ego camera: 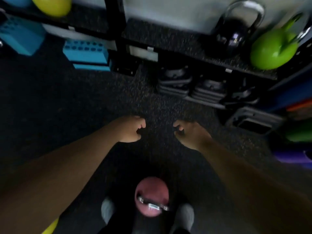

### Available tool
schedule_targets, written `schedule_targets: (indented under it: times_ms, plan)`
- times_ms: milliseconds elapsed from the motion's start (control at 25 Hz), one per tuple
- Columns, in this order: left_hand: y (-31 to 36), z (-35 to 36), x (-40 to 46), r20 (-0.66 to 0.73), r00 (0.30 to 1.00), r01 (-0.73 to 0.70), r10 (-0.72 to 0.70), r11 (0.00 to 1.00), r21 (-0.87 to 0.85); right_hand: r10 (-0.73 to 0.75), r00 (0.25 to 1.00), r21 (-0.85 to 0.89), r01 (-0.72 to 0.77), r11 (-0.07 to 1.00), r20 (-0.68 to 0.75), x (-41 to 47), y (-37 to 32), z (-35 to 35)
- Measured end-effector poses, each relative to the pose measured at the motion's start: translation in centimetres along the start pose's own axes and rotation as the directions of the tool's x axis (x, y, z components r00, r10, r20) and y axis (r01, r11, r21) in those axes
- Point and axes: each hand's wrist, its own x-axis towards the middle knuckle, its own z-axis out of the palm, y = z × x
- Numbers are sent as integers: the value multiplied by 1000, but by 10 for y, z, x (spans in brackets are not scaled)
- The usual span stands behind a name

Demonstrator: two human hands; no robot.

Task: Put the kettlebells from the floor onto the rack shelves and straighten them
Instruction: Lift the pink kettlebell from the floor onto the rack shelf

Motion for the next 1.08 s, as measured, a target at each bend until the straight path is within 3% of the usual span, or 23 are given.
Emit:
schedule_targets:
  times_ms: [200, 440, 600, 760, 880, 1080]
  plan:
    - [-14, 161, -13, 200, 974, 105, -103, 994, 0, -2, 984, -1, 3, 1000, 176, -39, 34, 165]
    - [-5, 313, -8, 330, 944, -57, 5, 987, 148, 30, 918, -53, -10, 999, 396, -80, 83, 304]
    - [-17, 380, 9, 373, 928, -61, 0, 987, 151, 17, 880, -97, 34, 995, 475, -94, 104, 368]
    - [-28, 405, 19, 378, 925, -57, 46, 998, 20, -7, 883, 101, -45, 994, 469, -87, 108, 385]
    - [-26, 402, 20, 359, 931, -47, 64, 997, -57, 35, 864, 76, -84, 994, 502, -76, 103, 375]
    - [1, 351, 16, 244, 970, 57, -18, 987, -152, 75, 908, 125, -137, 983, 411, -68, 98, 315]
